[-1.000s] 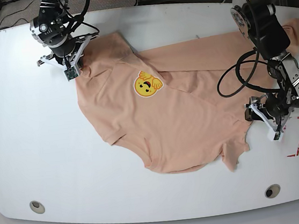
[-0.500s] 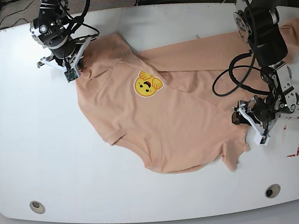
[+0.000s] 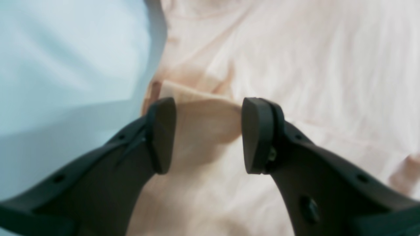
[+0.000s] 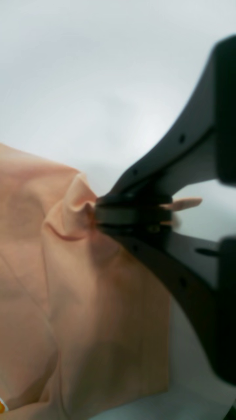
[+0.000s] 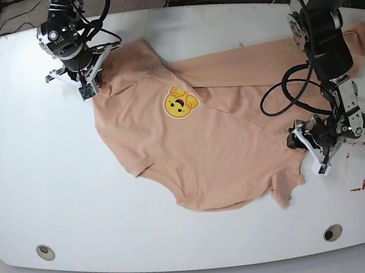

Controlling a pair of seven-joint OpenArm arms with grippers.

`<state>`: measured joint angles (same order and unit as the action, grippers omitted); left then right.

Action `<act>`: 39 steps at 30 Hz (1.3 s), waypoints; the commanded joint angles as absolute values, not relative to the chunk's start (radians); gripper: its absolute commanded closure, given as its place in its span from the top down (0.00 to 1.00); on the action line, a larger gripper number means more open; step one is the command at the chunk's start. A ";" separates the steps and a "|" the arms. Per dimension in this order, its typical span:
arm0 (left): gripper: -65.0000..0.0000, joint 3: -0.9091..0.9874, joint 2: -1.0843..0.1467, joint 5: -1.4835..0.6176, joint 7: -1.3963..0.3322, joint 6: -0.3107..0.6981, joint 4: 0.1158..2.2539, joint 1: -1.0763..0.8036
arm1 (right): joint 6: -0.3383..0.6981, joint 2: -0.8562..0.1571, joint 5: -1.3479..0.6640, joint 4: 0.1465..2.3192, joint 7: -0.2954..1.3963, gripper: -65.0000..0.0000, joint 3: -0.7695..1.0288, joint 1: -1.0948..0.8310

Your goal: Fold the T-shirt properly

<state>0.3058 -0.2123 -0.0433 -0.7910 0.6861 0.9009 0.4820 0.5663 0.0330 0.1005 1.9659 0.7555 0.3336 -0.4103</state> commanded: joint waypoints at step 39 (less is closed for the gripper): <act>0.00 0.151 -0.243 -0.044 -0.771 0.618 0.914 0.507 | 0.564 0.028 0.090 1.982 0.736 0.00 0.335 -0.403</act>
